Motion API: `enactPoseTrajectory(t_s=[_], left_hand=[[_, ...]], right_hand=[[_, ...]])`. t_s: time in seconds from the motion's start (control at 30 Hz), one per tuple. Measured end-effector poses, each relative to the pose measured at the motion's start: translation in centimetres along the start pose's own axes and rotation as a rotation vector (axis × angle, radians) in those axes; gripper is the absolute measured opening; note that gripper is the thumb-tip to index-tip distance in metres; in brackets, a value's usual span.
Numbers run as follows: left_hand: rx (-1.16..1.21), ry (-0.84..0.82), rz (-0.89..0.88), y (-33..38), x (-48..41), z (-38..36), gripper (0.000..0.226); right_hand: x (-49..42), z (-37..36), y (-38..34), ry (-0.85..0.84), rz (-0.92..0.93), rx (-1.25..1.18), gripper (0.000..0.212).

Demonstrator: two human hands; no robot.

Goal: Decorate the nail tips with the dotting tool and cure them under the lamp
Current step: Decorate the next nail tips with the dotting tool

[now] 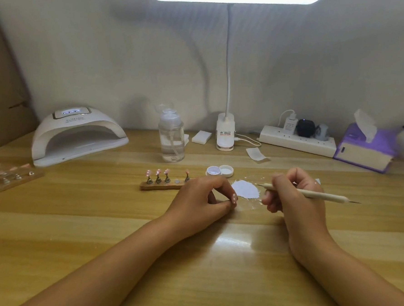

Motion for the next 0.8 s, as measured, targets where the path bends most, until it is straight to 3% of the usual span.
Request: enactPoseTrajectory(t_s=[0.2,0.4,0.53,0.8], left_hand=[[0.06,0.123,-0.016,0.0,0.0,0.7,0.022],[0.033,0.251,0.012,0.1,-0.3,4.6,0.012],[0.041,0.357,0.119,-1.2,-0.1,9.6,0.012],[0.062,0.193,0.332,-4.1,0.7,11.5,0.01]], right_hand=[[-0.4,1.2,0.2,0.11,-0.053,-0.045,0.023],[-0.4,0.9,0.4,0.066,-0.051,-0.029,0.028],[-0.5,0.7,0.4,0.028,-0.04,-0.013,0.027],[-0.5,0.4,0.6,-0.007,-0.038,-0.001,0.032]])
Point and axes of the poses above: each hand's wrist, its own x-axis away from the middle knuckle, its own z-axis out of the back of the hand, y = z × x, the point moved 4 cm from there along -x, towards the middle knuckle, and after that the axes turned 8 degrees about -y, right-handed, at the moved point
